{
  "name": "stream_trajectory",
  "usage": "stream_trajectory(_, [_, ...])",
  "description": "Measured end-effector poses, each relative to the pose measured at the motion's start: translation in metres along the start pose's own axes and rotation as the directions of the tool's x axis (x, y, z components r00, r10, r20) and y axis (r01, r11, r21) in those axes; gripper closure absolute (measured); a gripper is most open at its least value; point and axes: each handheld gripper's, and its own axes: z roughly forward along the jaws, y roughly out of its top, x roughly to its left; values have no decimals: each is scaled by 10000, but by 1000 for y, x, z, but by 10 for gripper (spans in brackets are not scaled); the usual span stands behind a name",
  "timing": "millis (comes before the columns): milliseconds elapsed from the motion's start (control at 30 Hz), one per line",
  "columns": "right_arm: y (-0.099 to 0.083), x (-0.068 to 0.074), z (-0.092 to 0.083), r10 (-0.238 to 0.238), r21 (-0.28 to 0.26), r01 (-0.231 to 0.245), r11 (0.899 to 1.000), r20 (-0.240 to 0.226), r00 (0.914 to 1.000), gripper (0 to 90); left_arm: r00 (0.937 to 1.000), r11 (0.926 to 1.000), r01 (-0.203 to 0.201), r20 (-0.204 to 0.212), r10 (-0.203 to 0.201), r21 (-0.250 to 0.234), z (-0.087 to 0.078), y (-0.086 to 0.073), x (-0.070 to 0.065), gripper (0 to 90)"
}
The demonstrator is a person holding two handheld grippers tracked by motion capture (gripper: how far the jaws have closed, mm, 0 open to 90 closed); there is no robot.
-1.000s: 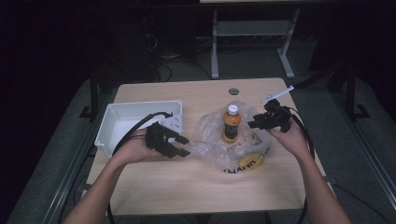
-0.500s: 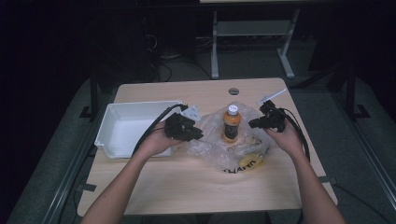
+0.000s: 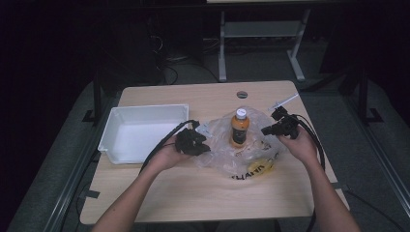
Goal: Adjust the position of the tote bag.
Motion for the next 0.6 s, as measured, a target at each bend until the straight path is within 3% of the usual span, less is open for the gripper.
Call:
stream_trajectory(167, [-7, 0, 6, 139, 211, -141, 9997, 117, 9998, 896, 9992, 9991, 402, 41, -403, 145, 12, -4, -3, 863])
stream_trajectory(600, [-28, -4, 13, 495, 108, -494, 9987, -58, 9988, 896, 9984, 9963, 487, 259, -507, 712, 31, -7, -6, 829])
